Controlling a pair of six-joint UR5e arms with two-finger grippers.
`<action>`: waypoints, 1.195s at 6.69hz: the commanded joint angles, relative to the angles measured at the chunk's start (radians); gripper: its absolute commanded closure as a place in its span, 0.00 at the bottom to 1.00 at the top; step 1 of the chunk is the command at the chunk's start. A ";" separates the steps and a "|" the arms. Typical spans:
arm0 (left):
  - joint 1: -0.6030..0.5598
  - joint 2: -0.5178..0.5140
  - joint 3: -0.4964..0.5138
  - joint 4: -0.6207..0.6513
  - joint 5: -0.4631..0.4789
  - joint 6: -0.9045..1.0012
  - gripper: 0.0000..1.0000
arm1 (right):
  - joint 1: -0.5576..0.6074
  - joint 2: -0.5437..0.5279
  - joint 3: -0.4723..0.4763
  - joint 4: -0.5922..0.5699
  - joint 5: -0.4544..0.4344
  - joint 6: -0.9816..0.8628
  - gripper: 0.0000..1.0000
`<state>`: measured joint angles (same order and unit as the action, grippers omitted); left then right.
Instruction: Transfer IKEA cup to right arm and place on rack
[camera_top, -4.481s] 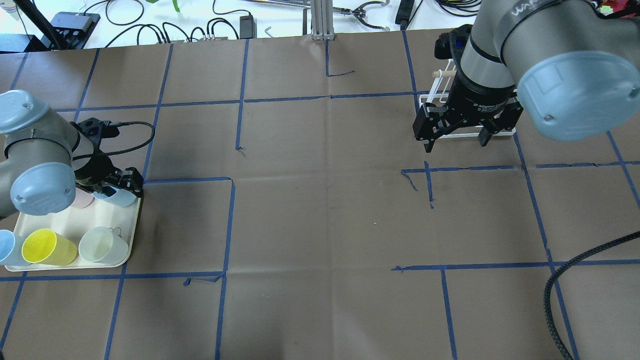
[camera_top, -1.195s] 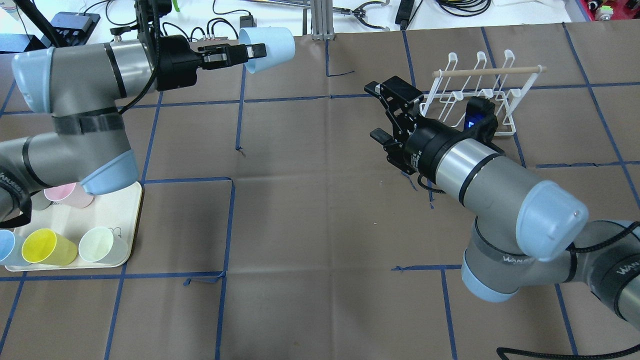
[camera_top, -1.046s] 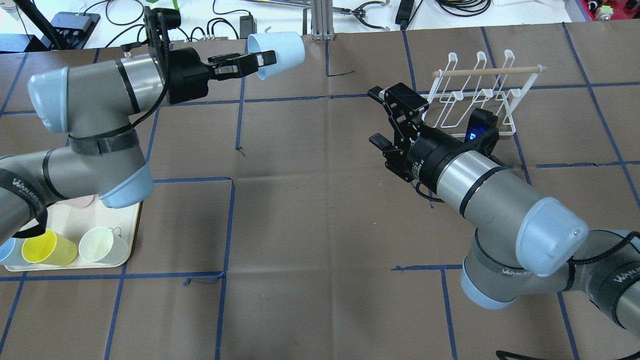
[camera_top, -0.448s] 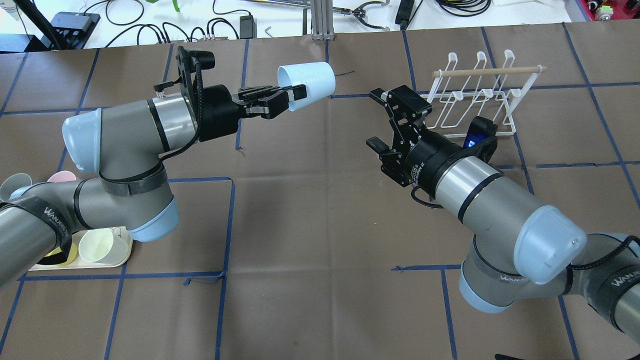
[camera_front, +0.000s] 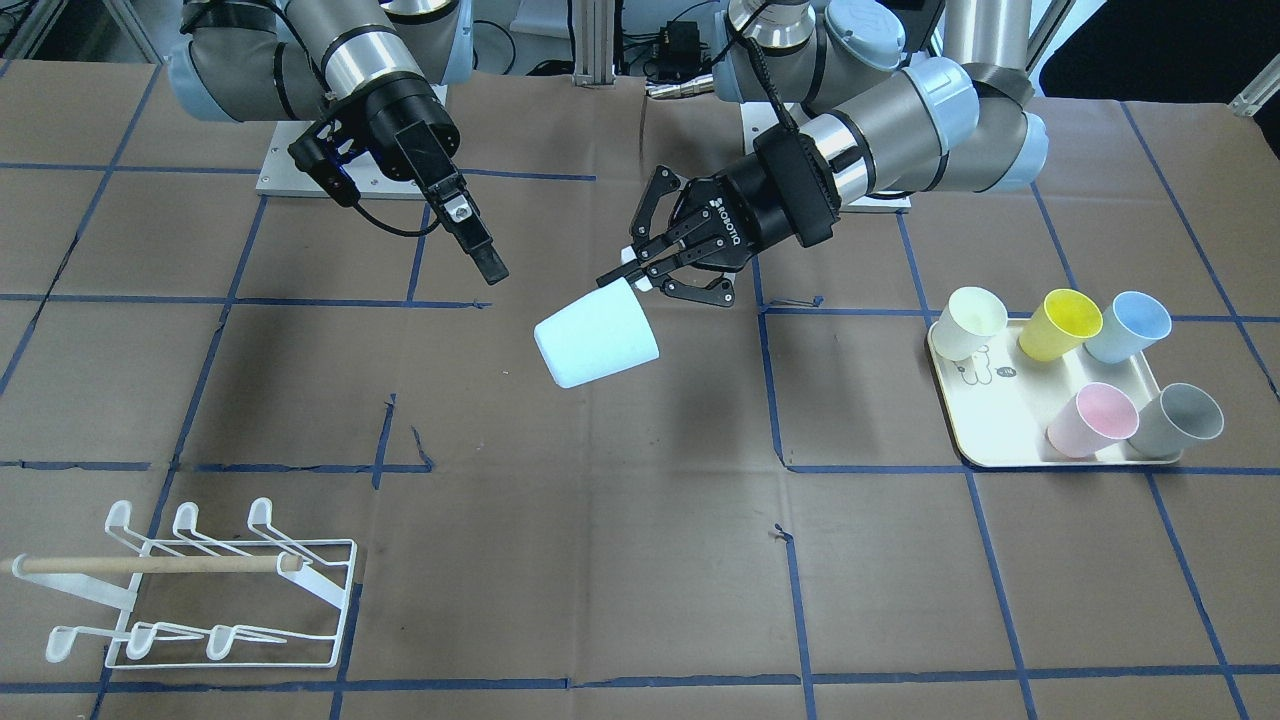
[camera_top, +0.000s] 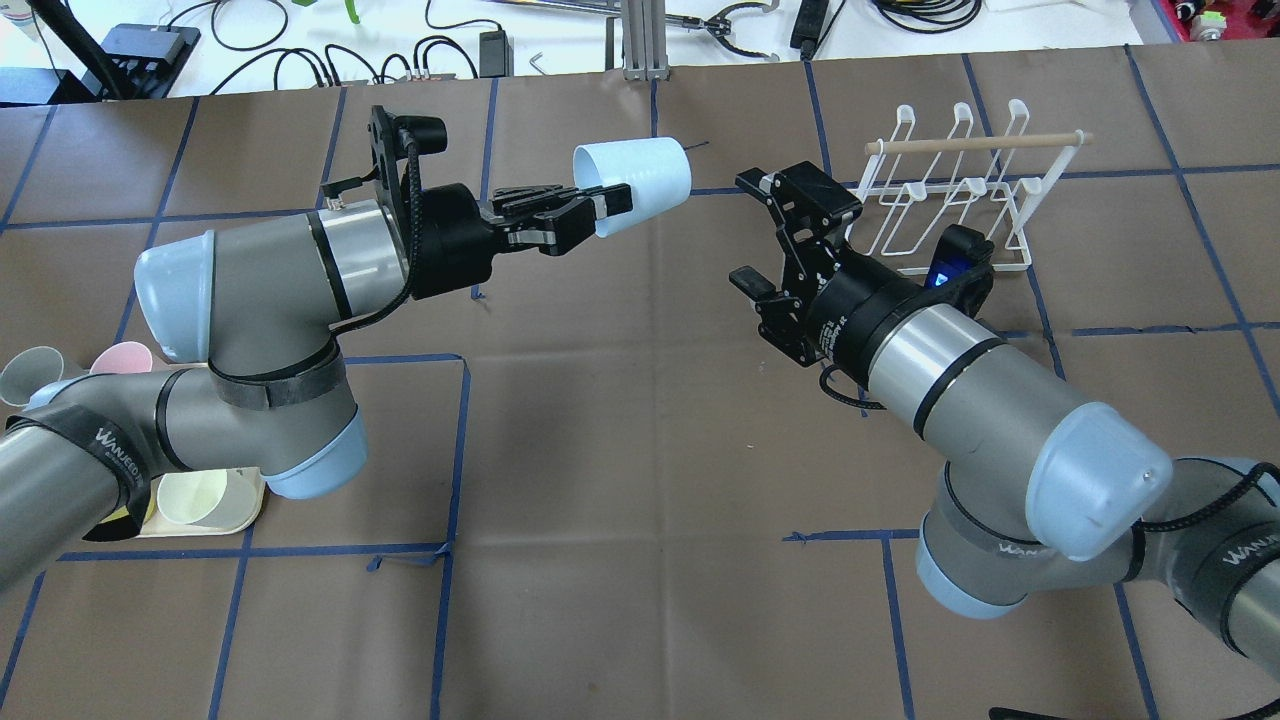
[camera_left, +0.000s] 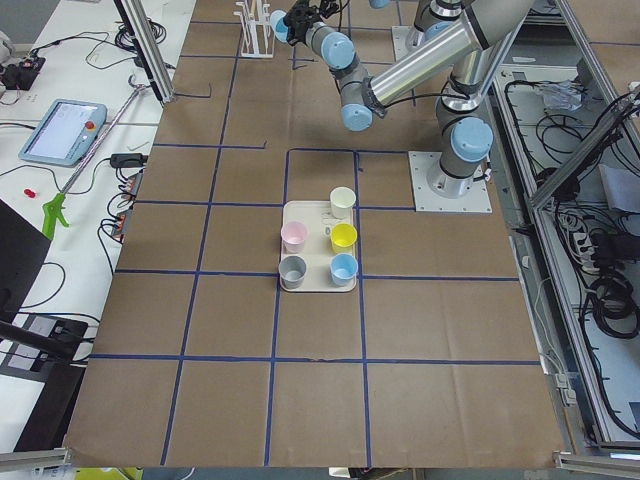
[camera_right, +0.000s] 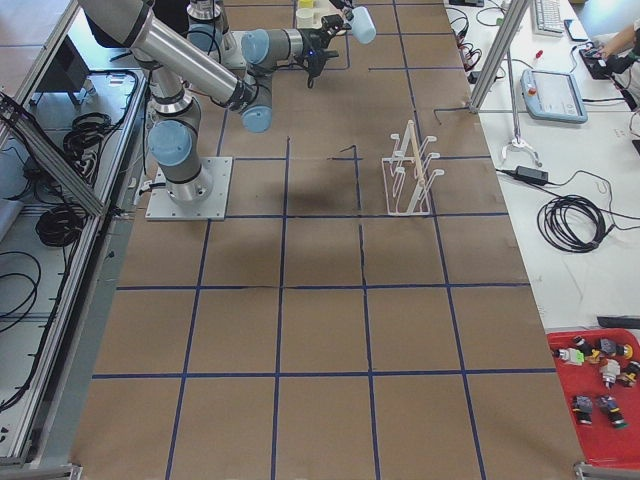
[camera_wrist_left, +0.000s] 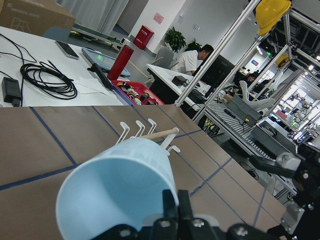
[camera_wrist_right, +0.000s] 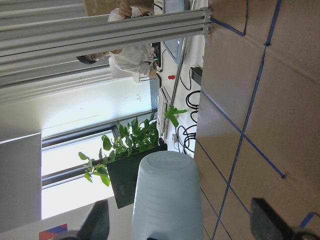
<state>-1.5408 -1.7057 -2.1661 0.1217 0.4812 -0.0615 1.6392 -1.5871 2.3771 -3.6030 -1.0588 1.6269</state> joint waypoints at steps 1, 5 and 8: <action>-0.005 0.003 -0.001 0.000 0.000 -0.004 1.00 | 0.034 0.007 -0.051 0.070 -0.033 0.002 0.00; -0.005 0.003 0.000 0.000 0.000 -0.004 1.00 | 0.100 0.148 -0.175 0.084 -0.093 0.001 0.00; -0.005 0.003 0.002 0.000 0.002 -0.014 1.00 | 0.108 0.208 -0.252 0.089 -0.096 0.001 0.00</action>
<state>-1.5462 -1.7027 -2.1649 0.1212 0.4828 -0.0690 1.7449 -1.4029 2.1559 -3.5172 -1.1530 1.6275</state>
